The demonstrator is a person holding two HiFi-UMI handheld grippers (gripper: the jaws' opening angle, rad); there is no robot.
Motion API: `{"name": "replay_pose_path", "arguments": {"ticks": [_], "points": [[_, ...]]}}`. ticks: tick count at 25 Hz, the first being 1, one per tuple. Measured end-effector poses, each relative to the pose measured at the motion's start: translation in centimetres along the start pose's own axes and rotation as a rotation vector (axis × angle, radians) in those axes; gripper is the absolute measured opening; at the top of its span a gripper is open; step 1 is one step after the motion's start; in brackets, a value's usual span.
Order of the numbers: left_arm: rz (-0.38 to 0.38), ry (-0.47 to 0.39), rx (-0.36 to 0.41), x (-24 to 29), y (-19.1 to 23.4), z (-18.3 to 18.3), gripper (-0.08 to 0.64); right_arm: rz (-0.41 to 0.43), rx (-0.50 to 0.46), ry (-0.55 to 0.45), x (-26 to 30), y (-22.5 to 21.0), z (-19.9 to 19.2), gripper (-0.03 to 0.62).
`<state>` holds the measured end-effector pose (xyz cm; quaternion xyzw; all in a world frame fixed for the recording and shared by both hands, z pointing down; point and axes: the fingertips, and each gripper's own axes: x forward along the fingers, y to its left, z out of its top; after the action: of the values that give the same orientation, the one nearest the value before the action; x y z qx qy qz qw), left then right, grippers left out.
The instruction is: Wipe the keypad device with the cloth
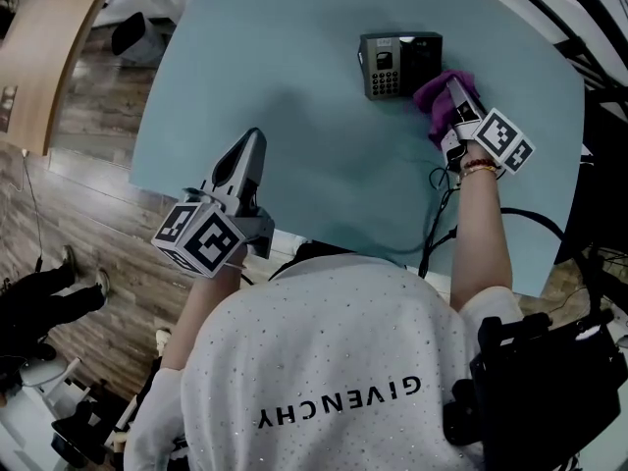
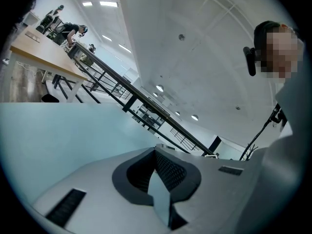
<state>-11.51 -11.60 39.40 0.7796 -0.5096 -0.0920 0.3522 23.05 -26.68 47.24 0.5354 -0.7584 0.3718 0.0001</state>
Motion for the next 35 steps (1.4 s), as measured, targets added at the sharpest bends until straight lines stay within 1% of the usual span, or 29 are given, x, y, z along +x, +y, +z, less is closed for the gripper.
{"name": "replay_pose_path", "arguments": {"ticks": [3, 6, 9, 11, 14, 17, 22, 25, 26, 32, 35], "points": [[0.014, -0.007, 0.004, -0.3, -0.1, 0.0, 0.000, 0.069, 0.027, -0.066, 1.0, 0.9, 3.9, 0.075], [0.033, -0.009, 0.007, -1.1, -0.2, -0.1, 0.000, 0.134, 0.048, -0.106, 2.4, 1.9, 6.8, 0.075], [0.056, -0.012, 0.006, -2.2, 0.7, 0.2, 0.000, 0.187, 0.085, -0.134, 4.2, 3.5, 8.2, 0.075], [0.067, -0.015, 0.004, -2.7, 1.0, 0.4, 0.000, 0.195, 0.118, -0.121, 5.2, 3.7, 7.8, 0.075], [0.071, -0.023, 0.007, -3.3, 0.7, 0.6, 0.000, 0.173, 0.154, -0.079, 5.4, 3.0, 6.1, 0.077], [0.071, -0.047, 0.017, -4.0, 0.7, 1.3, 0.000, 0.150, 0.222, -0.074, 4.9, 2.2, 4.7, 0.077], [0.070, -0.081, 0.027, -5.7, 0.4, 2.6, 0.000, 0.057, 0.276, -0.030, 3.3, 0.9, 1.5, 0.075], [0.062, -0.101, 0.031, -6.6, 0.4, 3.1, 0.000, 0.007, 0.350, -0.041, 2.3, 0.1, 0.1, 0.075], [0.059, -0.105, 0.033, -6.8, 0.3, 3.1, 0.000, -0.009, 0.360, -0.044, 2.0, -0.1, -0.2, 0.075], [0.044, -0.119, 0.027, -8.1, 0.0, 3.0, 0.000, -0.111, 0.291, 0.001, 1.0, -0.8, -2.0, 0.075], [0.042, -0.134, 0.032, -8.9, 0.1, 3.4, 0.000, -0.158, 0.237, 0.038, 0.4, -1.3, -3.1, 0.077]]}}
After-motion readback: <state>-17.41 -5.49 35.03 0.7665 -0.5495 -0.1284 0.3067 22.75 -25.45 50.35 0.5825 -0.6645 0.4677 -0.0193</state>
